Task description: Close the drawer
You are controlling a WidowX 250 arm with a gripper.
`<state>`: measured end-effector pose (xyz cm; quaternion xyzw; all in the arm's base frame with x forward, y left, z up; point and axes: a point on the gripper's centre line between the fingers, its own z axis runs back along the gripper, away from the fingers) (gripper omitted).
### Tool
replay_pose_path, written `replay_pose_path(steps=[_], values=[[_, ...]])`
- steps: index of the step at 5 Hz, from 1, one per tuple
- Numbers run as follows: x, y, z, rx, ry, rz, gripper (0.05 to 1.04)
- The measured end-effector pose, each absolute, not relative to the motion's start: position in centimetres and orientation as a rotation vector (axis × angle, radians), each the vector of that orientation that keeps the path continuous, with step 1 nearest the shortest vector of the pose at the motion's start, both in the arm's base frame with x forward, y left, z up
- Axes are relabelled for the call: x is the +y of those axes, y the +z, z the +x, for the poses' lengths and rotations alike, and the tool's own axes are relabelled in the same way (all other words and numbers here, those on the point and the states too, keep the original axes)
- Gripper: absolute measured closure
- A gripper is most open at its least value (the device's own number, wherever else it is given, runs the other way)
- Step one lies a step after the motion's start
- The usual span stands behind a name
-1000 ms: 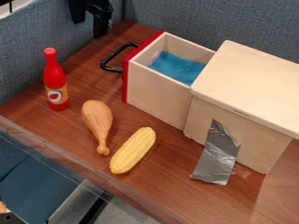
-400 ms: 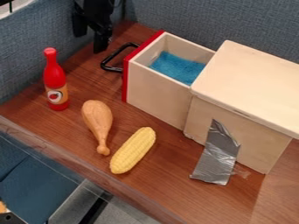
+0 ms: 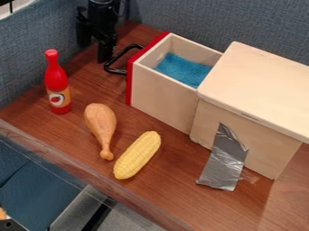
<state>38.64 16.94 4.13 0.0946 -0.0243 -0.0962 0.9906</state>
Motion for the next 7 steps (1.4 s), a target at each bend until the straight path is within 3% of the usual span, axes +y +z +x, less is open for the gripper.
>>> replay_pose_path(steps=[4, 7], values=[[13.8, 3.1, 38.3, -0.032, -0.209, 0.079, 0.082], [9.7, 4.3, 37.0, -0.053, -0.271, 0.038, 0.082]])
